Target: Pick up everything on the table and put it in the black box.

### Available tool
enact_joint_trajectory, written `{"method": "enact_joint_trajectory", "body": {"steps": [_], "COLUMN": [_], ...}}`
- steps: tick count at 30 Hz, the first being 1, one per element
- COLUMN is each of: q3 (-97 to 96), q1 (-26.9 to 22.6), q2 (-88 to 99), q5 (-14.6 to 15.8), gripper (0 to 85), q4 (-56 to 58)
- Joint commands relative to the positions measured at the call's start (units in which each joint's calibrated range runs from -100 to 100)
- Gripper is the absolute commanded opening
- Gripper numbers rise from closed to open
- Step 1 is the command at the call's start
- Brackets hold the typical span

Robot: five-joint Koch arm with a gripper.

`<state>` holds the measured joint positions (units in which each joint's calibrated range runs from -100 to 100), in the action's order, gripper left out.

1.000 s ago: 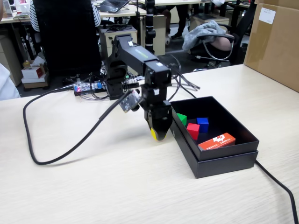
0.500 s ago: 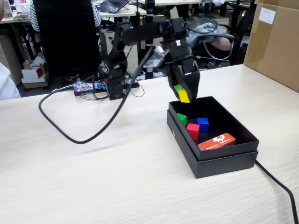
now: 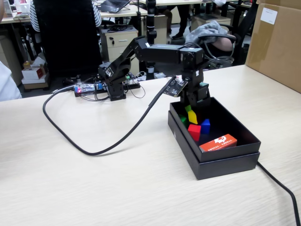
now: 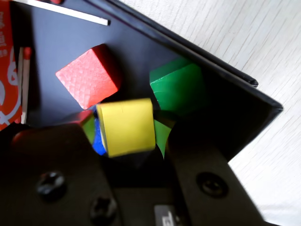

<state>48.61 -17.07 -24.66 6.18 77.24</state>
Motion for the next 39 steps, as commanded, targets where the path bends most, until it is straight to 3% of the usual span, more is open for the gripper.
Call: {"method": "enact_joint_trajectory", "body": {"steps": [1,5,13,21,27,29,36,39], "q3": [3.4,3.0,-3.4,-18.7,-44.0,-61.8,-91.9,-98.8], "q1": [-0.3,0.0,1.6,7.6,14.2,16.5,18.0,18.1], "q2": [1.3,6.9,34.0,57.0,75.5,86.1,104.8,110.2], "q5": [0.1,0.7,0.6,-0.6,-2.4,-2.5,-2.6,-2.6], "gripper": [38.8,44.4,46.4,48.3,48.5,48.4,48.7,50.5], "q4": [2.7,2.7,2.6,0.8,-12.7,-23.5,-44.3,-47.3]}}
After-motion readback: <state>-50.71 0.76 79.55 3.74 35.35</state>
